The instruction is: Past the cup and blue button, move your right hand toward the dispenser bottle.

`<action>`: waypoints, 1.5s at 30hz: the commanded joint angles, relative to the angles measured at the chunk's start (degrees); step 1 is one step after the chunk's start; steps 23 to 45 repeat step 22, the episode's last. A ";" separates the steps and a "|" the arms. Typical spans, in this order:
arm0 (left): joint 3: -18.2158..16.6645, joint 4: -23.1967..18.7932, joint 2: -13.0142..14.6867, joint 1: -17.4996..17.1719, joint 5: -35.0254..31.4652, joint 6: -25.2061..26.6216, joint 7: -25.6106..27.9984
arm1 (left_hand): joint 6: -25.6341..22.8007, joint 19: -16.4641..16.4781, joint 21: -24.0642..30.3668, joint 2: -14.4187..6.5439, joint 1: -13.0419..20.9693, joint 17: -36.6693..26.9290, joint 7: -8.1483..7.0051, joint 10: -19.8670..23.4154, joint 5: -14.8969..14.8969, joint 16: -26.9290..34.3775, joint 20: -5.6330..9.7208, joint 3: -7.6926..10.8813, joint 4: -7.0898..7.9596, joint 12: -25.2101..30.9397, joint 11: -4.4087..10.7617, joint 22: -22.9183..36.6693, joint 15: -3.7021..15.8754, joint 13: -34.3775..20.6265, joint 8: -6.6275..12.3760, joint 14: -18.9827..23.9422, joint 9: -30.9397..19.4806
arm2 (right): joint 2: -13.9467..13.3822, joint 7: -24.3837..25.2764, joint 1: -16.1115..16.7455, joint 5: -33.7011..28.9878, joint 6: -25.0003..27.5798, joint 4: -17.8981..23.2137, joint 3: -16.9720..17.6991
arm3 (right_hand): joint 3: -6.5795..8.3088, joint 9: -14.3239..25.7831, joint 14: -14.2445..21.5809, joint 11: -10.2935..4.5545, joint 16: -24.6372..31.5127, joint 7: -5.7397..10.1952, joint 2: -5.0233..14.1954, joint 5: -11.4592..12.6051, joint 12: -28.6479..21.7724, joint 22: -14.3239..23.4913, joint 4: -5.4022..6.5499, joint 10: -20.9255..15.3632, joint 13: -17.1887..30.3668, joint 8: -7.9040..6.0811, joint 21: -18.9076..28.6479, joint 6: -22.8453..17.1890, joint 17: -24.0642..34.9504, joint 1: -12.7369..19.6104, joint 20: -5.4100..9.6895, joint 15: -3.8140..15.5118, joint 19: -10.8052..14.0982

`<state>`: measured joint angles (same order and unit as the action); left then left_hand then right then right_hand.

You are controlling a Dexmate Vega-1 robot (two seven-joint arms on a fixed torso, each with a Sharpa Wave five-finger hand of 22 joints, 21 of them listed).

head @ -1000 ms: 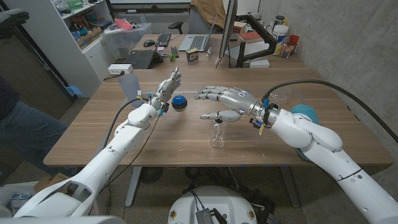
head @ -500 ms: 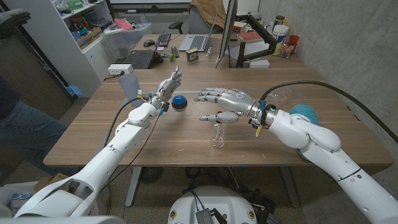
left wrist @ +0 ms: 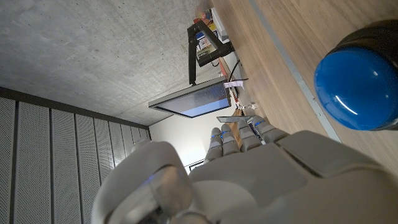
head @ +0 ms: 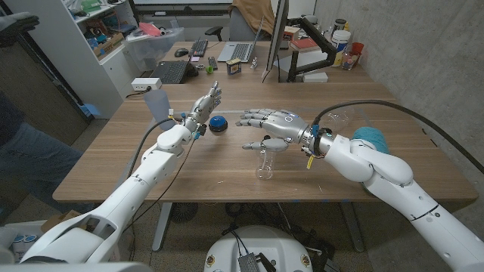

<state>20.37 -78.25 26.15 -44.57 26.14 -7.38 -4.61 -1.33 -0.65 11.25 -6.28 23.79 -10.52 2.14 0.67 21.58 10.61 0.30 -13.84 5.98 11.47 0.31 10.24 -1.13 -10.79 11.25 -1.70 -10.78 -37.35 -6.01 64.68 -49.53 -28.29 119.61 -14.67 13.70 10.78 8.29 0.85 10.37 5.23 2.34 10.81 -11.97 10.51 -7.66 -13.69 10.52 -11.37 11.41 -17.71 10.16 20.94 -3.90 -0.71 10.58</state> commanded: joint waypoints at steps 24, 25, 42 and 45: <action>0.00 2.19 -1.18 1.15 -0.37 -0.63 -0.53 | -0.42 -0.09 0.23 -0.12 0.90 -0.21 -0.06 -0.03 -0.29 0.29 -0.44 -0.57 -0.06 0.27 0.14 0.13 -0.28 -0.23 0.28 -0.03 -0.15 | -1.77 -1.94 -2.44 2.51 -0.48 -1.50 -2.27 | 0.19 0.15 0.67 0.03 0.34 0.21 0.10 0.36 -0.31 0.36 -0.05 -0.36 0.19 0.02 0.39 -0.29 0.16 0.68 0.22 0.28 0.12; 0.00 2.19 -1.18 1.15 -0.37 -0.63 -0.53 | -0.42 -0.09 0.23 -0.12 0.90 -0.21 -0.06 -0.03 -0.29 0.29 -0.44 -0.57 -0.06 0.27 0.14 0.13 -0.28 -0.23 0.28 -0.03 -0.15 | -1.77 -1.94 -2.44 2.51 -0.48 -1.50 -2.27 | 0.19 0.15 0.67 0.03 0.34 0.21 0.10 0.36 -0.31 0.36 -0.05 -0.36 0.19 0.02 0.39 -0.29 0.16 0.68 0.22 0.28 0.12; 0.00 2.19 -1.18 1.15 -0.37 -0.63 -0.53 | -0.42 -0.09 0.23 -0.12 0.90 -0.21 -0.06 -0.03 -0.29 0.29 -0.44 -0.57 -0.06 0.27 0.14 0.13 -0.28 -0.23 0.28 -0.03 -0.15 | -1.77 -1.94 -2.44 2.51 -0.48 -1.50 -2.27 | 0.19 0.15 0.67 0.03 0.34 0.21 0.10 0.36 -0.31 0.36 -0.05 -0.36 0.19 0.02 0.39 -0.29 0.16 0.68 0.22 0.28 0.12; 0.00 2.19 -1.18 1.15 -0.37 -0.63 -0.53 | -0.42 -0.09 0.23 -0.12 0.90 -0.21 -0.06 -0.03 -0.29 0.29 -0.44 -0.57 -0.06 0.27 0.14 0.13 -0.28 -0.23 0.28 -0.03 -0.15 | -1.77 -1.94 -2.44 2.51 -0.48 -1.50 -2.27 | 0.19 0.15 0.67 0.03 0.34 0.21 0.10 0.36 -0.31 0.36 -0.05 -0.36 0.19 0.02 0.39 -0.29 0.16 0.68 0.22 0.28 0.12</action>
